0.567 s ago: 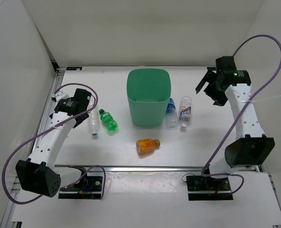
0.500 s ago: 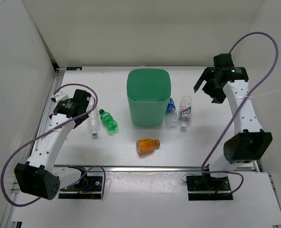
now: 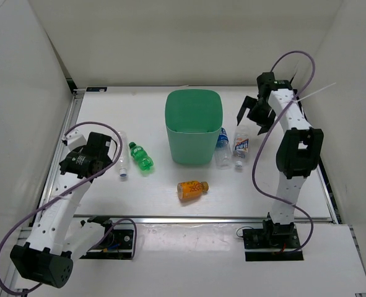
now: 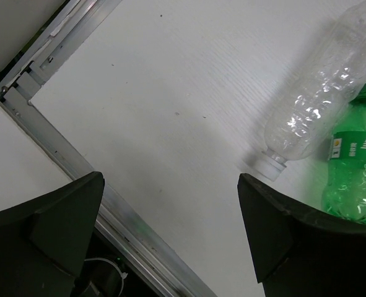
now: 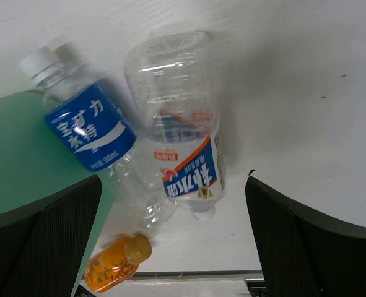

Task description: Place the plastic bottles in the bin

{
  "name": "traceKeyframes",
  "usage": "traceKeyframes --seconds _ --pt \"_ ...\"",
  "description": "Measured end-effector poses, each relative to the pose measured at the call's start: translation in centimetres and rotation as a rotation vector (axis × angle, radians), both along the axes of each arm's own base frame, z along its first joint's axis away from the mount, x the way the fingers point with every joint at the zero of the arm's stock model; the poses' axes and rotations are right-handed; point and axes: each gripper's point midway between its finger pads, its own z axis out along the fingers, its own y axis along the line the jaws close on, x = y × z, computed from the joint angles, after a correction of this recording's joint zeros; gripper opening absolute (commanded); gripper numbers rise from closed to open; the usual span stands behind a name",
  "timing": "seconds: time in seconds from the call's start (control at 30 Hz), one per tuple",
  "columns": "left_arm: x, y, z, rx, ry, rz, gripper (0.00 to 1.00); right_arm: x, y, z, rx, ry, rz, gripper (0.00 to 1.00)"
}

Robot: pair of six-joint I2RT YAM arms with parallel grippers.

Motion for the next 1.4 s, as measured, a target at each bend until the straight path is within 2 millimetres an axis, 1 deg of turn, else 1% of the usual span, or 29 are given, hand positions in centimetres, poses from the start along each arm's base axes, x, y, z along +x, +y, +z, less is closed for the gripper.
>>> traceKeyframes --seconds 0.07,0.13,0.33,0.43,0.47,0.53,0.57,0.63,0.67,0.7,0.73,0.8,0.83,0.87,0.9,0.93,0.97,1.0,1.03,1.1,1.13,1.2,1.23,1.27,1.3,1.33,1.37,1.4 --pt "-0.2 0.1 -0.5 0.006 0.021 0.003 1.00 0.0 0.1 -2.1 0.000 0.049 0.003 1.00" --pt "-0.1 0.0 -1.0 0.012 0.050 0.009 1.00 -0.5 0.1 -3.8 -0.001 0.099 0.006 1.00" --pt "0.1 -0.1 -3.0 0.032 0.163 0.031 1.00 -1.2 0.4 -7.9 0.008 0.208 0.013 1.00" --pt "-0.2 0.1 -3.6 0.045 0.206 0.048 1.00 -1.5 0.4 -9.9 0.015 0.259 0.013 0.90" --pt "-0.3 0.1 -3.7 0.046 0.212 0.054 1.00 -1.6 0.3 -10.5 0.015 0.275 0.012 0.80" --pt "-0.5 0.2 -3.7 0.051 0.215 0.066 1.00 -1.7 0.1 -11.2 0.021 0.295 0.005 0.67" --pt "-0.6 0.3 -3.6 0.053 0.216 0.072 1.00 -1.8 -0.2 -11.3 0.023 0.300 -0.006 0.61" --pt "-0.7 0.4 -3.6 0.052 0.213 0.081 1.00 -1.7 -0.9 -11.3 0.030 0.302 -0.031 0.55" --pt "-0.7 0.4 -3.7 0.050 0.212 0.086 1.00 -1.5 -1.3 -11.1 0.032 0.299 -0.049 0.54" --pt "-0.8 0.4 -3.7 0.049 0.211 0.090 1.00 -1.2 -1.8 -10.7 0.036 0.292 -0.069 0.50" --pt "-0.8 0.3 -3.7 0.046 0.209 0.095 1.00 -0.7 -2.4 -10.1 0.040 0.280 -0.093 0.48" --pt "-0.8 0.3 -3.7 0.042 0.204 0.101 1.00 1.0 -3.3 -8.0 0.050 0.224 -0.137 0.47" --pt "-0.7 0.3 -3.7 0.039 0.202 0.102 1.00 2.5 -3.7 -6.1 0.066 0.158 -0.159 0.47" --pt "-0.7 0.2 -3.7 0.037 0.198 0.104 1.00 3.5 -3.8 -4.3 0.090 0.098 -0.173 0.47" --pt "-0.6 0.2 -3.7 0.034 0.194 0.105 1.00 4.3 -3.8 -2.0 0.118 0.030 -0.183 0.47" --pt "-0.5 0.2 -3.7 0.033 0.190 0.106 1.00 4.9 -3.6 1.4 0.159 -0.063 -0.191 0.47" --pt "-0.3 0.1 -3.8 0.032 0.186 0.106 1.00 5.2 -3.2 3.9 0.192 -0.127 -0.186 0.45" --pt "-0.2 0.1 -3.8 0.031 0.186 0.106 1.00 5.2 -2.5 7.1 0.237 -0.205 -0.176 0.45" --pt "-0.1 0.1 -3.9 0.034 0.190 0.104 1.00 5.1 -1.7 10.7 0.285 -0.297 -0.160 0.45" --pt "0.3 0.0 -4.1 0.037 0.200 0.100 1.00 4.3 0.5 17.7 0.367 -0.467 -0.099 0.45" --pt "0.6 -0.1 -4.2 0.038 0.205 0.096 1.00 3.7 1.7 20.8 0.402 -0.547 -0.062 0.45" --pt "1.3 -0.3 -4.2 0.041 0.209 0.089 1.00 2.4 4.5 25.6 0.465 -0.669 0.029 0.45" --pt "1.7 -0.4 -4.1 0.041 0.206 0.085 1.00 1.8 6.2 27.3 0.493 -0.712 0.082 0.45" --pt "2.0 -0.4 -4.0 0.041 0.204 0.080 1.00 1.3 7.7 28.5 0.517 -0.741 0.132 0.48" --pt "2.4 -0.5 -3.9 0.042 0.200 0.075 1.00 0.9 9.1 29.2 0.534 -0.759 0.175 0.50" --pt "2.8 -0.6 -3.8 0.042 0.195 0.068 1.00 0.7 10.6 29.4 0.550 -0.764 0.215 0.56" --pt "3.1 -0.7 -3.7 0.042 0.188 0.062 1.00 0.5 12.1 29.2 0.563 -0.756 0.249 0.64" --pt "3.5 -0.8 -3.6 0.041 0.183 0.054 1.00 0.4 13.4 28.6 0.572 -0.736 0.277 0.66"
